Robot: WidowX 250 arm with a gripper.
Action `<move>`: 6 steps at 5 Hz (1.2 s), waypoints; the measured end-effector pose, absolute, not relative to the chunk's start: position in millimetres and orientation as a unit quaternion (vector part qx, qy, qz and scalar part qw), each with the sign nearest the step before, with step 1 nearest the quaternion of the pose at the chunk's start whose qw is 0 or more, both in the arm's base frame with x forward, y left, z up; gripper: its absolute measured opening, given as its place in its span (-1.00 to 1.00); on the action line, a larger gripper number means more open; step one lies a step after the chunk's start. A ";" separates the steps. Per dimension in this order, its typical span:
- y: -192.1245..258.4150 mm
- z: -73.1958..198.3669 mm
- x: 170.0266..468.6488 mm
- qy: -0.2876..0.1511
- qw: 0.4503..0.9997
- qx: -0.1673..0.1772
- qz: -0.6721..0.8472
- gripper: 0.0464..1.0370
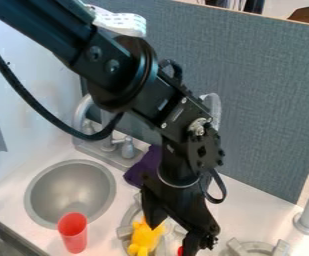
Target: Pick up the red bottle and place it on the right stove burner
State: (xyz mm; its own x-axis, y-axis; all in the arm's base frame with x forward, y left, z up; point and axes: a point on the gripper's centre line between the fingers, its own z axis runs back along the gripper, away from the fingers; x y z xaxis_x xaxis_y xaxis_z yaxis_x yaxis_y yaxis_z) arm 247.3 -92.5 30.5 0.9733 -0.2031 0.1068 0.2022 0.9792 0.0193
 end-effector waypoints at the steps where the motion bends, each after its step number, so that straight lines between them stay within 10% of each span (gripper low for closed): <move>1: -91.0 24.2 244.8 -0.042 0.994 0.008 -0.105 0.93; 3: -94.9 8.4 255.0 -0.010 0.990 -0.032 -0.135 0.93; 6: -90.0 -12.9 258.4 0.028 0.992 0.003 -0.123 0.93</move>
State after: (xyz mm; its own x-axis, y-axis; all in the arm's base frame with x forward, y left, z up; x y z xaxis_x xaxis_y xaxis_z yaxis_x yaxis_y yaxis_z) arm 258.4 -90.0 -12.9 0.9682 -0.2434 -0.0570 0.2438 0.9698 -0.0015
